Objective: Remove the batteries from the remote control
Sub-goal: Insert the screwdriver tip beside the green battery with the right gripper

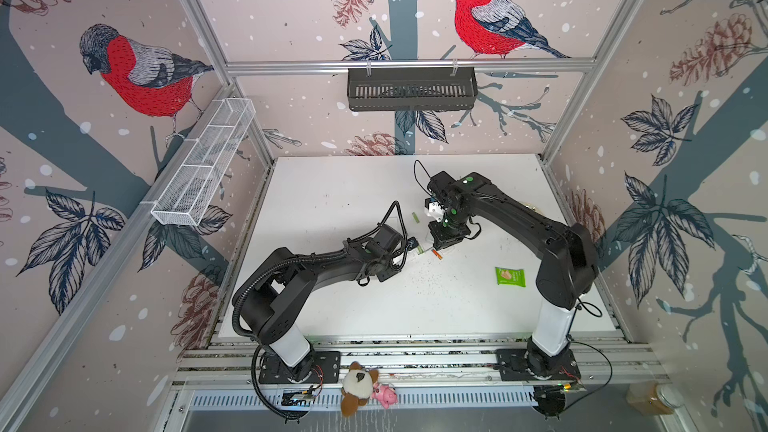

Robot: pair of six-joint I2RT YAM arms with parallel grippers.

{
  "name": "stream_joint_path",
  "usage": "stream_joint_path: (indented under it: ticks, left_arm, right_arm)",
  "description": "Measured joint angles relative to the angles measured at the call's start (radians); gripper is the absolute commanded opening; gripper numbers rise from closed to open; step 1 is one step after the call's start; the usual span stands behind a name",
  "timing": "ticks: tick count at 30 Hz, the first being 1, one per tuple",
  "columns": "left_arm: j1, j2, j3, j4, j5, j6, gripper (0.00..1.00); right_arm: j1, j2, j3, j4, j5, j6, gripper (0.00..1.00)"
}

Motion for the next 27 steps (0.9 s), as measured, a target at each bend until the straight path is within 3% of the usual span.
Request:
stream_joint_path:
  ticks: [10,16,22,27]
  left_arm:
    - [-0.004,0.0,0.0,0.0,-0.003,0.0,0.1]
    - [-0.008,0.005,0.013,-0.016,-0.022,-0.004,0.02]
    - [-0.008,0.011,0.032,-0.048,-0.026,-0.018,0.0]
    - [-0.008,0.017,0.042,-0.066,-0.034,-0.048,0.0]
  right_arm:
    - [-0.001,-0.004,-0.023,0.01,-0.002,-0.003,0.01]
    - [0.027,0.009,-0.026,0.023,0.025,0.005,0.0]
    - [0.079,-0.04,-0.117,0.093,0.076,0.058,0.0]
    - [0.111,-0.137,-0.284,0.257,0.104,0.107,0.01]
